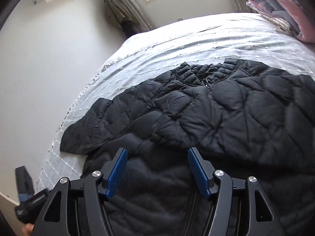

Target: Fold large clothes

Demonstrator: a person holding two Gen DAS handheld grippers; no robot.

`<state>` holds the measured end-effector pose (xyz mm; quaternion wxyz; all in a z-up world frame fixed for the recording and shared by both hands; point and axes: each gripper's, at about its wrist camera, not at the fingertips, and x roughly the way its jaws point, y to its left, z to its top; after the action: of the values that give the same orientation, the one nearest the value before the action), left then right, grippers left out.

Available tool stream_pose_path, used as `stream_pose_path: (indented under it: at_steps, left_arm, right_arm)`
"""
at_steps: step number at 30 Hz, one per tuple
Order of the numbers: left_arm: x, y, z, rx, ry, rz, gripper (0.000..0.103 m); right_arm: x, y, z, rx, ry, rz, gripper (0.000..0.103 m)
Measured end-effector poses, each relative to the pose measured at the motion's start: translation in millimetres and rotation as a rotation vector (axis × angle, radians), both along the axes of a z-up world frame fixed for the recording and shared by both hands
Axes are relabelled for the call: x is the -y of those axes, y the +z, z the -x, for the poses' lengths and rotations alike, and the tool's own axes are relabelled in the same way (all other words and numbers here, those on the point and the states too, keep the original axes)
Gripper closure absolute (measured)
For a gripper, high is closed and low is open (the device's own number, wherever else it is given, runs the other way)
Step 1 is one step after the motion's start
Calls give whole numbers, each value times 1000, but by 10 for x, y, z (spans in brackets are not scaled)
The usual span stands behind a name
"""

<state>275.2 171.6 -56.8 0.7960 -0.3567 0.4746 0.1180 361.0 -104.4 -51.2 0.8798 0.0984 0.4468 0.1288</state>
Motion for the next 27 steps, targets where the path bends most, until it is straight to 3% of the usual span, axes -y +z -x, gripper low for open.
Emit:
stream_pose_path:
  at_steps: [5,11,15,18,21,24,27]
  left_arm:
    - [-276,10,40,5,50,-7,20]
    - [-802,-80,183,11,206,24,20]
    - [-1090,-172,208,-15,231,-4,20]
    - [-1341,-175,165,-1,261,-11,19]
    - [-1578,-138,52,40,256,0,12]
    - [-1842,-107,-140,30,293,-42,11]
    - [-2070,-149,-358,20,349,-43,11]
  right_arm:
    - [-97,240,871,52,-10,90,25]
    - [-1,469,1541,144,-60,39,17]
    - [148,396,1623,177,-136,65,15]
    - [217,212,1573,119,-181,161,15]
    - [319,154,1522,87,-181,101,15]
    - [436,177,1554,86,-213,29,15]
    - [465,193,1560,73,-203,21,15]
